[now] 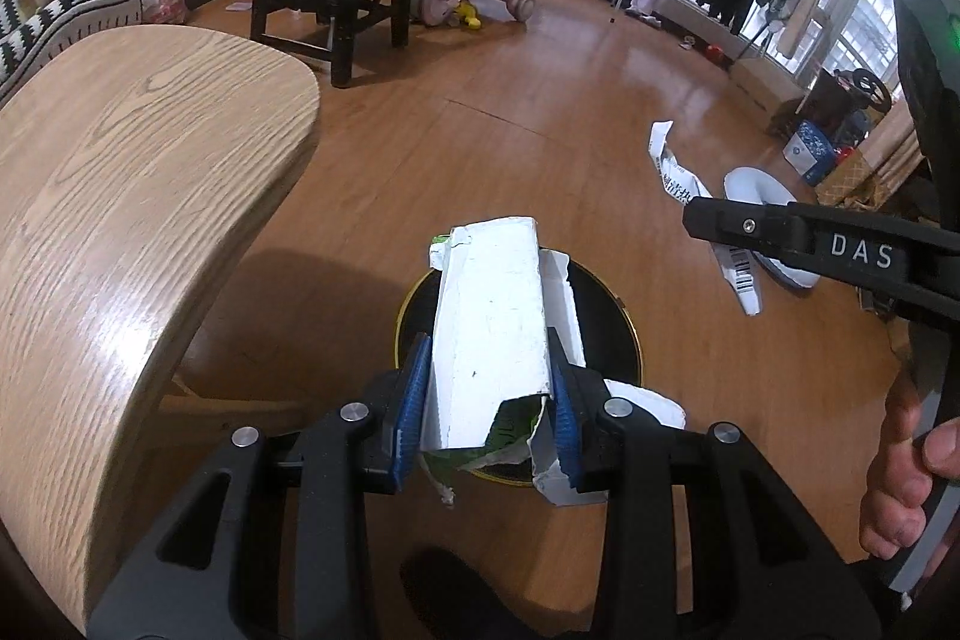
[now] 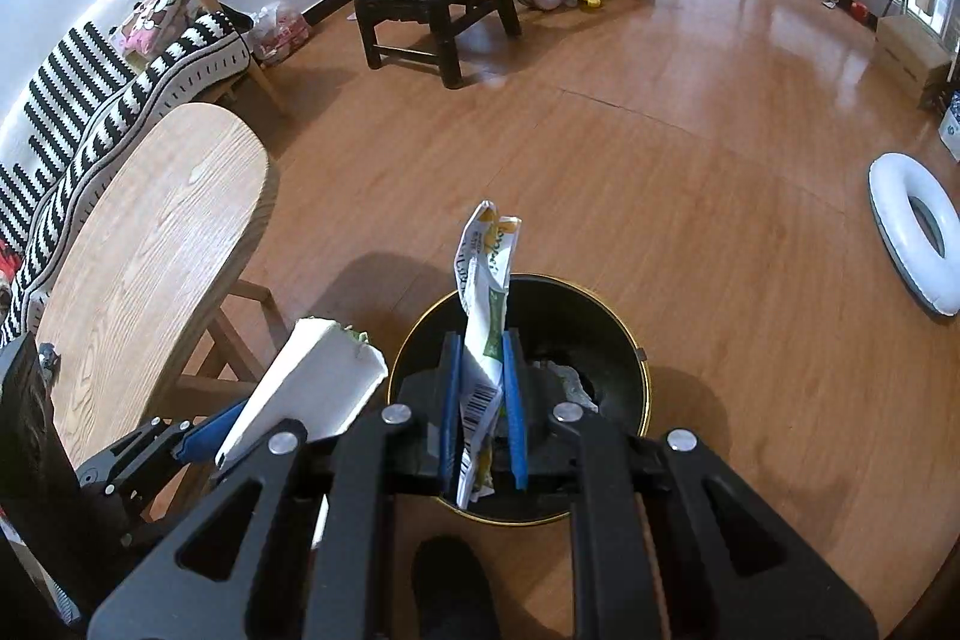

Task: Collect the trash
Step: 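Carry the paper box and wrapper strip over the black bin, then open both grippers to drop the box and strip into the bin, then swing both grippers back over the table toward the cigarette pack and foil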

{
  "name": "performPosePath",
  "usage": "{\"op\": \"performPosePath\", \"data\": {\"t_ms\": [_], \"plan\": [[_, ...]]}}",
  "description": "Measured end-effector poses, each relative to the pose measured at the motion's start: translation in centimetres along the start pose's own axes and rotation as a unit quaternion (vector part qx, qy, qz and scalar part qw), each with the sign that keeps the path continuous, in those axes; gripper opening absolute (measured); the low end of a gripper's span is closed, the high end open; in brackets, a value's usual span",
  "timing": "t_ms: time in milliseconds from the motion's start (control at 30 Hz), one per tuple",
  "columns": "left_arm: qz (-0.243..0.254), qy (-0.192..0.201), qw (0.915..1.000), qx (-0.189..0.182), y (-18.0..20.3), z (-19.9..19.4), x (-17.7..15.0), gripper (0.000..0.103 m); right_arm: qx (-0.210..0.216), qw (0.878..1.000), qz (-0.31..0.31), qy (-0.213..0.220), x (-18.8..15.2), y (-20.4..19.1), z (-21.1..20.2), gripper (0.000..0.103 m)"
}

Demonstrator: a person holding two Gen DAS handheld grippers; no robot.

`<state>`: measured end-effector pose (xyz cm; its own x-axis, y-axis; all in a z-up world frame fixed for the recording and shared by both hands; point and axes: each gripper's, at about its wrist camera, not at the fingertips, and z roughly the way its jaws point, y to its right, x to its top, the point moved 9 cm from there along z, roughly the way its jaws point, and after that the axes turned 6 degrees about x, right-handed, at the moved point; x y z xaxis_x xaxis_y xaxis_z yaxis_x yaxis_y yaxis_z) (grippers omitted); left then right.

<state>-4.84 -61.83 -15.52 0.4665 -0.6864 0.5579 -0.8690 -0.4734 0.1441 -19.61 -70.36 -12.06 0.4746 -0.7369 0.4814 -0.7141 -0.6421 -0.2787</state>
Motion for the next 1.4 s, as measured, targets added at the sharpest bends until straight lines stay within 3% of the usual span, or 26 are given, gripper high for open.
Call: {"op": "performPosePath", "data": {"t_ms": [400, 433, 500, 533, 633, 867, 1100, 1233, 1400], "plan": [[0.005, -0.002, 1.0, -0.006, 0.8, 0.6, 0.1, 0.036, -0.001, 1.0, 0.008, 0.002, -0.1, 0.4, -0.1, 0.015], [0.006, -0.001, 1.0, -0.006, 0.8, 0.6, 0.2, 0.038, 0.003, 1.0, 0.011, -0.001, -0.2, 0.5, 0.0, 0.015], [0.01, -0.003, 0.9999, -0.007, 1.0, 0.7, 0.1, 0.051, 0.005, 1.0, 0.013, -0.005, -0.3, 0.5, 0.0, 0.016], [0.012, -0.003, 0.9999, -0.006, 1.1, 0.8, 0.1, 0.063, 0.004, 1.0, 0.013, -0.005, -0.4, 0.5, 0.0, 0.021], [0.016, 0.002, 0.9999, -0.004, 1.2, 0.6, 0.1, 0.075, -0.001, 1.0, 0.005, 0.005, -0.1, 0.2, -0.6, 0.063], [0.01, 0.006, 0.9999, 0.005, 0.4, -0.5, 0.1, 0.078, 0.004, 1.0, -0.011, 0.014, 0.0, -1.6, -1.2, 0.063], [-0.012, 0.035, 0.9988, 0.031, -3.5, -4.9, 0.1, 0.087, 0.042, 0.996, -0.071, 0.031, 0.6, -8.8, -2.4, 0.064], [-0.042, 0.054, 0.9942, 0.082, -8.7, -8.8, -0.6, 0.093, 0.066, 0.989, -0.126, 0.047, 0.4, -15.6, -2.8, 0.08], [-0.105, 0.067, 0.981, 0.149, -16.9, -14.3, -3.4, 0.094, 0.11, 0.979, -0.165, 0.039, -0.4, -23.3, -2.5, 0.08]]}}
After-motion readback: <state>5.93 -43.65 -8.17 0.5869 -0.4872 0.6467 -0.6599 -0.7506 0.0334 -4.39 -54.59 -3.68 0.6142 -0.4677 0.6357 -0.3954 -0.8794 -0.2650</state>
